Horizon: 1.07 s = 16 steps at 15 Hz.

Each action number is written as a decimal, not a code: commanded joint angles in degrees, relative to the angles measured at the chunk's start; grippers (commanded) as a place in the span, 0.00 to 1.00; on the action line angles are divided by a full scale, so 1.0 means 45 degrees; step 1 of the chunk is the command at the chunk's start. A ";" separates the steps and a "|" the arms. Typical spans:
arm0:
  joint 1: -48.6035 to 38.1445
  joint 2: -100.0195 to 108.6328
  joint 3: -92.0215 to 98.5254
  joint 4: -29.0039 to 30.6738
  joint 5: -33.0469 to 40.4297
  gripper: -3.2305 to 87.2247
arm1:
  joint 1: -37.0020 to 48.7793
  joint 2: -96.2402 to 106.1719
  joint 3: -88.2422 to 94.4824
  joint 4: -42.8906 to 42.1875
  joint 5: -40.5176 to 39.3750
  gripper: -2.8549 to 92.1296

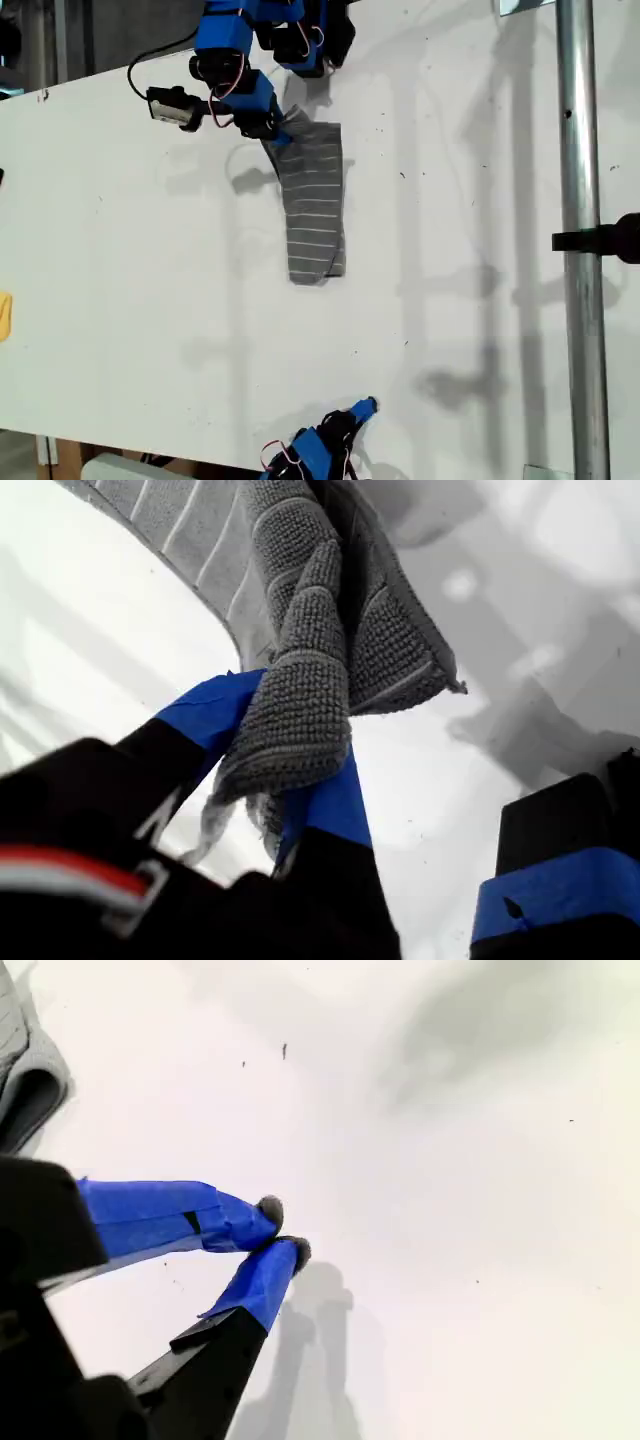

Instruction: Grasp corners of a towel and fold twice.

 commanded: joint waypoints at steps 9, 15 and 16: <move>-0.0215 0.0098 0.0098 0.0039 0.0215 0.06 | -0.0977 -1.0820 -0.9102 -0.8379 -0.1328 0.29; -0.1543 0.0098 0.0098 0.0059 0.3945 0.06 | 0.0117 -0.2031 -0.3105 -0.8945 -0.3301 0.19; -0.1816 0.0098 0.0098 0.0059 0.4551 0.06 | 0.0234 -0.0059 -0.0488 -0.9082 -0.2871 0.10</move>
